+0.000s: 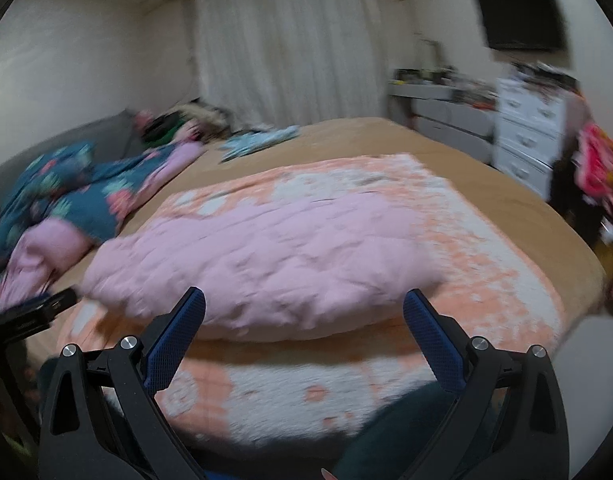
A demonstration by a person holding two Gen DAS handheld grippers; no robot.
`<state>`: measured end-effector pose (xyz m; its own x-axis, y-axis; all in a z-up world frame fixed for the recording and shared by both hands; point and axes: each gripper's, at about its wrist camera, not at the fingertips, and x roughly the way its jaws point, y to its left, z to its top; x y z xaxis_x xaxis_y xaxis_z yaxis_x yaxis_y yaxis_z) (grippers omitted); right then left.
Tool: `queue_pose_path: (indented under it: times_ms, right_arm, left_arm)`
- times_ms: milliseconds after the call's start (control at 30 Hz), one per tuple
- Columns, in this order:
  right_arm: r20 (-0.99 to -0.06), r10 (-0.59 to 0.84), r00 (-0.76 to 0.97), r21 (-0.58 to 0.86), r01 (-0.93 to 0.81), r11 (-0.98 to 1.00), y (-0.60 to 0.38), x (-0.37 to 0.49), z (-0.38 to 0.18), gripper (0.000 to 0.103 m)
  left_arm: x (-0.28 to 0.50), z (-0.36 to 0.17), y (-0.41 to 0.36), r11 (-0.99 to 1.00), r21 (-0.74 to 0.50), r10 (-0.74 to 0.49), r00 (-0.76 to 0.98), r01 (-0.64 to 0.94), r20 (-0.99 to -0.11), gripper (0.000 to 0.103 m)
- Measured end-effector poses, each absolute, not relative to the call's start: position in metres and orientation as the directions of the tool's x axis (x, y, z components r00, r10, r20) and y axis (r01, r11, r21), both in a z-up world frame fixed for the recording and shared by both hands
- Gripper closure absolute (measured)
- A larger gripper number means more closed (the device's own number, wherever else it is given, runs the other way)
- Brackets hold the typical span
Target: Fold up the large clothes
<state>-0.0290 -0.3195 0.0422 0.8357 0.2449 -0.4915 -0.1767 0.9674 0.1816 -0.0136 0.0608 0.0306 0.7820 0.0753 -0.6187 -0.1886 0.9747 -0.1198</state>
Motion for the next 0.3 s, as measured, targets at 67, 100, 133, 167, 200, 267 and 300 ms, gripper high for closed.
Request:
queue_pose_path:
  times_ms: [67, 100, 133, 167, 200, 267, 300]
  right_arm:
    - [-0.496, 0.181, 0.849, 0.200, -0.091, 0.976, -0.351, -0.021, 0.040, 0.004]
    - [-0.498, 0.109, 0.860, 0.198, -0.009, 0.980, -0.380, -0.015, 0.036, 0.004]
    - [-0.505, 0.049, 0.862, 0.185, 0.052, 0.981, -0.401, -0.009, 0.031, 0.004]
    - [-0.521, -0.021, 0.853, 0.168, 0.126, 0.978, -0.427, -0.003, 0.024, 0.004]
    - [-0.544, -0.116, 0.831, 0.152, 0.233, 0.960, -0.467, 0.007, 0.010, 0.004]
    - [-0.607, -0.252, 0.754, 0.100, 0.387, 0.917, -0.528, 0.023, -0.018, 0.004]
    - [-0.643, -0.301, 0.705, 0.078, 0.451, 0.889, -0.560, 0.031, -0.035, 0.004]
  left_arm:
    - [-0.007, 0.030, 0.080, 0.965, -0.121, 0.110, 0.779, -0.233, -0.618, 0.009]
    - [0.000, 0.030, 0.096, 0.955, -0.126, 0.135, 0.773, -0.268, -0.620, 0.009]
    - [0.006, 0.029, 0.110, 0.948, -0.127, 0.151, 0.763, -0.293, -0.629, 0.009]
    - [0.017, 0.027, 0.134, 0.933, -0.130, 0.176, 0.743, -0.334, -0.646, 0.009]
    - [0.025, 0.025, 0.157, 0.919, -0.133, 0.199, 0.728, -0.372, -0.656, 0.009]
    - [0.042, 0.019, 0.216, 0.869, -0.127, 0.276, 0.682, -0.478, -0.678, 0.009]
    - [0.050, 0.016, 0.245, 0.841, -0.111, 0.325, 0.659, -0.529, -0.678, 0.009]
